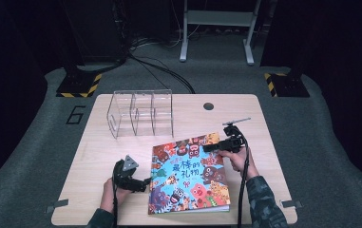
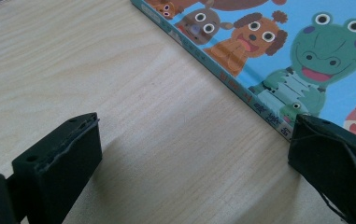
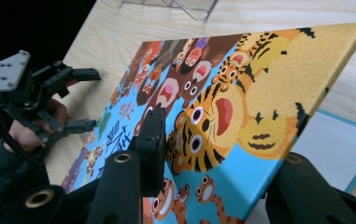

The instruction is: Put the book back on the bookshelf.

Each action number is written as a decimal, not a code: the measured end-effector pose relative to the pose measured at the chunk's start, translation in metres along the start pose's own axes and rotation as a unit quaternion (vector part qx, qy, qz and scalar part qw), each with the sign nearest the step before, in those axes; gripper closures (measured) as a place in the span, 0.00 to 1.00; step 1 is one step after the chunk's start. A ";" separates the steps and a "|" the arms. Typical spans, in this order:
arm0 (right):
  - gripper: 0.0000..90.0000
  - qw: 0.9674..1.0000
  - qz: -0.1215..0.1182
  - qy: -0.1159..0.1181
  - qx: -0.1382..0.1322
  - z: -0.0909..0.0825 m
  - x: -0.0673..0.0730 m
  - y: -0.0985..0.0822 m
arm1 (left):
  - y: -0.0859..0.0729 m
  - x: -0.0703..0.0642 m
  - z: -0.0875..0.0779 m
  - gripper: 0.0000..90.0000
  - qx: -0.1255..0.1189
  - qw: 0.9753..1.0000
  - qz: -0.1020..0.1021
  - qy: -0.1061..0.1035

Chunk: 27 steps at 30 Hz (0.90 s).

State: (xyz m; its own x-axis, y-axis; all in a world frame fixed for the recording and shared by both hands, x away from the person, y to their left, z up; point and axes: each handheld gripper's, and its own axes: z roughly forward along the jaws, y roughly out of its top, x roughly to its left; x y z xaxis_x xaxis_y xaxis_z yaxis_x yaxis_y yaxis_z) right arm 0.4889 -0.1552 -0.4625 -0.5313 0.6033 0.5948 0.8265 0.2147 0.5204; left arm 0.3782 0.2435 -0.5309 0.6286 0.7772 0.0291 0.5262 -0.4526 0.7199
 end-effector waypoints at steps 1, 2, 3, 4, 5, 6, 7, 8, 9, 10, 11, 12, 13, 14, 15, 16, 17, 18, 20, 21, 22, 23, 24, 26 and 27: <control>0.68 1.000 0.003 0.001 -0.001 -0.002 0.001 0.000 | 0.000 0.000 0.000 0.03 0.000 1.000 0.000 0.000; 0.69 1.000 0.002 0.007 -0.003 -0.003 0.002 -0.001 | 0.000 0.000 0.000 0.03 0.002 1.000 0.000 0.000; 0.70 1.000 0.002 0.010 -0.005 -0.004 0.003 -0.001 | 0.000 0.000 0.000 0.03 0.002 1.000 0.000 0.000; 0.71 1.000 0.000 0.013 -0.008 -0.005 0.003 -0.001 | 0.000 0.000 0.000 0.03 0.001 1.000 0.000 0.000; 0.71 1.000 0.000 0.016 -0.008 -0.007 0.004 -0.001 | 0.000 0.000 0.000 0.03 0.001 1.000 0.000 0.000; 0.72 1.000 -0.003 0.018 -0.011 -0.008 0.005 -0.001 | 0.000 0.000 0.000 0.03 0.001 1.000 -0.001 0.000; 0.72 1.000 -0.006 0.017 -0.012 -0.009 0.006 -0.001 | 0.000 0.000 0.000 0.03 -0.001 1.000 -0.002 0.000; 0.72 1.000 -0.008 0.018 -0.013 -0.009 0.007 0.000 | 0.000 0.000 0.000 0.03 -0.001 1.000 -0.002 0.000; 0.72 1.000 -0.013 0.017 -0.012 -0.010 0.008 0.000 | 0.000 0.000 0.000 0.03 0.000 1.000 -0.001 0.000; 0.72 1.000 -0.011 0.017 -0.010 -0.011 0.009 0.001 | 0.000 0.000 0.000 0.03 -0.001 1.000 -0.003 -0.001; 0.72 1.000 -0.012 0.015 -0.009 -0.011 0.010 0.001 | 0.000 0.000 0.000 0.03 -0.001 1.000 -0.001 0.000; 0.72 1.000 -0.014 0.017 -0.007 -0.011 0.011 0.002 | 0.000 0.000 0.000 0.03 -0.001 1.000 -0.001 0.000; 0.71 1.000 -0.016 0.015 -0.006 -0.012 0.012 0.003 | 0.000 0.000 0.000 0.03 -0.001 1.000 -0.001 0.000; 0.71 1.000 -0.017 0.014 -0.006 -0.012 0.012 0.003 | 0.000 0.000 0.000 0.03 -0.001 1.000 -0.001 0.000; 0.70 1.000 -0.018 0.013 -0.004 -0.012 0.013 0.004 | 0.000 0.000 0.000 0.03 -0.001 1.000 -0.001 0.000; 0.69 1.000 -0.018 0.007 0.001 -0.012 0.013 0.004 | 0.000 0.000 0.000 0.03 -0.001 1.000 -0.001 0.000; 0.68 1.000 -0.019 0.000 0.006 -0.011 0.013 0.005 | 0.000 0.000 0.000 0.03 -0.001 1.000 -0.004 -0.002; 0.68 1.000 -0.018 -0.002 0.011 -0.011 0.013 0.005 | 0.000 0.000 0.000 0.03 -0.001 1.000 -0.003 -0.002; 0.67 1.000 -0.015 -0.009 0.014 -0.011 0.014 0.005 | 0.000 0.000 0.000 0.03 -0.001 1.000 -0.003 -0.002; 0.67 1.000 -0.017 -0.009 0.015 -0.011 0.013 0.005 | 0.000 0.000 0.000 0.03 -0.001 1.000 -0.003 -0.002; 0.67 1.000 -0.016 -0.009 0.017 -0.011 0.014 0.005 | 0.000 0.000 0.000 0.03 -0.001 1.000 -0.003 -0.002; 0.67 1.000 -0.012 -0.009 0.021 -0.010 0.014 0.006 | 0.000 0.000 0.000 0.03 -0.001 1.000 -0.003 -0.002; 0.67 1.000 -0.016 -0.008 0.025 -0.011 0.013 0.006 | 0.000 0.000 0.000 0.03 -0.001 1.000 -0.003 -0.002; 0.67 1.000 -0.013 -0.009 0.025 -0.010 0.014 0.007 | 0.000 0.000 0.000 0.03 -0.001 1.000 -0.003 -0.002; 0.67 1.000 -0.014 -0.009 0.026 -0.010 0.014 0.007 | 0.000 0.000 0.000 0.03 -0.001 1.000 -0.005 -0.003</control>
State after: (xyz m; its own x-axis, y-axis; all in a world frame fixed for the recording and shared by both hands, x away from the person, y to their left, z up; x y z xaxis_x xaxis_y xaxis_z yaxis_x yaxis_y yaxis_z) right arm 0.4853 -0.1534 -0.4446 -0.5520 0.6103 0.5682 0.8198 0.2724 0.5037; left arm 0.3778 0.2432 -0.5311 0.6268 0.7790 0.0183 0.5308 -0.4441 0.7218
